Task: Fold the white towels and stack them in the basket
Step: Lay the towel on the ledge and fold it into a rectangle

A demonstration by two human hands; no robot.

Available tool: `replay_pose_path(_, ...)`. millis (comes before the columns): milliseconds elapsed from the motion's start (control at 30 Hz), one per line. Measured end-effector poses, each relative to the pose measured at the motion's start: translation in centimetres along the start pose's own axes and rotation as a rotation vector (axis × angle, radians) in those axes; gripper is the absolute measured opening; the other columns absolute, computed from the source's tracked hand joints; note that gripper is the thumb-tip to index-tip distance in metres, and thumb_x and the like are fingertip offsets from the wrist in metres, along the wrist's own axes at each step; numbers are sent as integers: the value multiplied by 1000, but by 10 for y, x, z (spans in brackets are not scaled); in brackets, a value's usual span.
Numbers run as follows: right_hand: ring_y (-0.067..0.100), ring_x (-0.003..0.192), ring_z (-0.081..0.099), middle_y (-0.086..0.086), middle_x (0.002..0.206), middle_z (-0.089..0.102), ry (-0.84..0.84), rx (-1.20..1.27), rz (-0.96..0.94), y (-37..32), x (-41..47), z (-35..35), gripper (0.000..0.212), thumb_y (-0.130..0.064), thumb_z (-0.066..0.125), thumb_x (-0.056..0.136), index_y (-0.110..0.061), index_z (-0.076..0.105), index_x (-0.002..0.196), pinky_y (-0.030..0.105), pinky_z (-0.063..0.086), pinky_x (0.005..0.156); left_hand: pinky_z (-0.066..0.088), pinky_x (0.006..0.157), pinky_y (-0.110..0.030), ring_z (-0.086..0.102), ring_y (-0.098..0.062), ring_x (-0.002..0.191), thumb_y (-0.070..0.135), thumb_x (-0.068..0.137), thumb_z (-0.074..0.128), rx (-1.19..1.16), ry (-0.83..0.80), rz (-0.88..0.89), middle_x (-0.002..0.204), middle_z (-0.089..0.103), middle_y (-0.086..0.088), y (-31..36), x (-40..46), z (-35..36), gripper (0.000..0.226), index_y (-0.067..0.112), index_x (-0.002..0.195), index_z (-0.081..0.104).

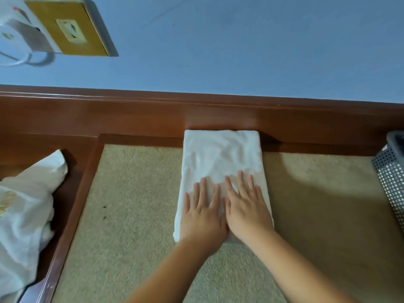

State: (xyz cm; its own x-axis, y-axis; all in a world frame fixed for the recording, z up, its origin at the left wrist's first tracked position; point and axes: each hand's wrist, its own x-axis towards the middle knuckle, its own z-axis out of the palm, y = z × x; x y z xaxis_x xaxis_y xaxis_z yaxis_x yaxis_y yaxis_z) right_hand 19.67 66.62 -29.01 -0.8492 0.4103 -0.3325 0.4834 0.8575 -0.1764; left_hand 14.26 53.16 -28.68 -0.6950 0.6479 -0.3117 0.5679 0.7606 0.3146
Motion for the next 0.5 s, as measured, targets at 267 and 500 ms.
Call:
replay_pose_path(267, 17, 152, -37, -1, 165, -38, 80, 8, 9, 16, -8, 41, 64, -58, 5, 103, -44, -24, 159, 44, -14, 127, -7, 129, -47, -28, -26, 156, 71, 102, 11, 55, 42, 68, 169, -28, -9, -22, 2, 44, 76, 36, 163, -18)
replay_pose_path(500, 13, 156, -27, -3, 171, -24, -1, 3, -282, 55, -59, 24, 75, -64, 20, 106, -26, -8, 165, 40, -8, 128, -7, 130, -40, -34, -20, 153, 81, 93, 36, 103, -69, 321, 165, -38, -3, -63, -30, 10, 103, 34, 161, -25)
